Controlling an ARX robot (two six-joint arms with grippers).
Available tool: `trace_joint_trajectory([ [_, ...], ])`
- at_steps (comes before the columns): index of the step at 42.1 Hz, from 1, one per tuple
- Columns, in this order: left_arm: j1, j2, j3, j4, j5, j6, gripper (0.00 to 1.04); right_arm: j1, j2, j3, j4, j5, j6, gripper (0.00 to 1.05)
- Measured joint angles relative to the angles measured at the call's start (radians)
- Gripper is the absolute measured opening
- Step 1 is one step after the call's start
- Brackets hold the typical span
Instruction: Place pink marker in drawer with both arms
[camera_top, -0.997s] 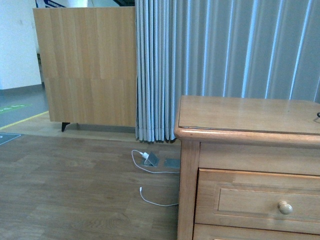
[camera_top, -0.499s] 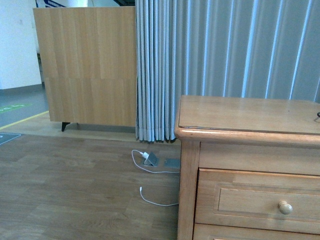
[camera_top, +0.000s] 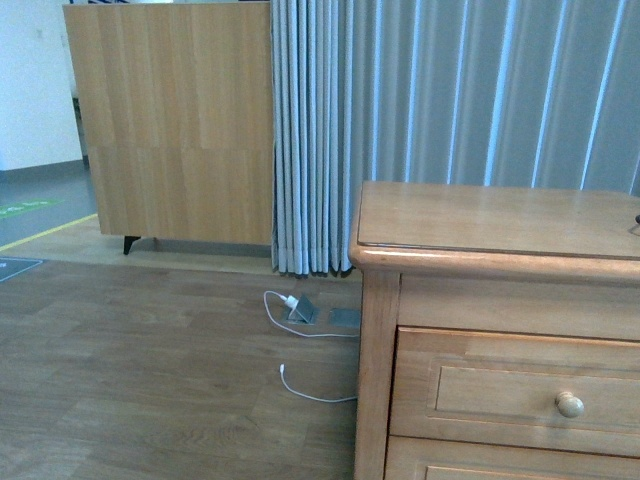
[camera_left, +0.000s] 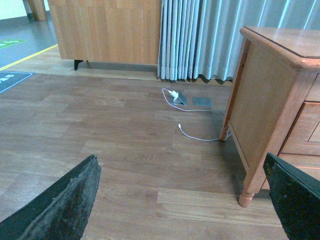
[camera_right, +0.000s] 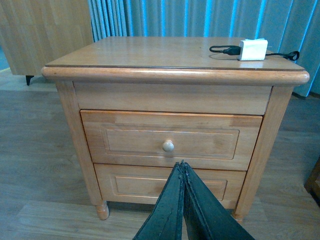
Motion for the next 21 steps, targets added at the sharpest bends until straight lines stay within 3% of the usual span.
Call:
trace_joint_trajectory([
  [11, 0.0, 0.0, 0.0, 0.0, 0.0, 0.0, 0.99, 0.0, 0.0, 0.0, 0.0, 0.0, -0.002, 0.04],
  [17, 0.0, 0.0, 0.0, 0.0, 0.0, 0.0, 0.99, 0.0, 0.0, 0.0, 0.0, 0.0, -0.001, 0.33],
  [21, 0.0, 0.0, 0.0, 0.0, 0.0, 0.0, 0.99, 0.0, 0.0, 0.0, 0.0, 0.0, -0.001, 0.48],
])
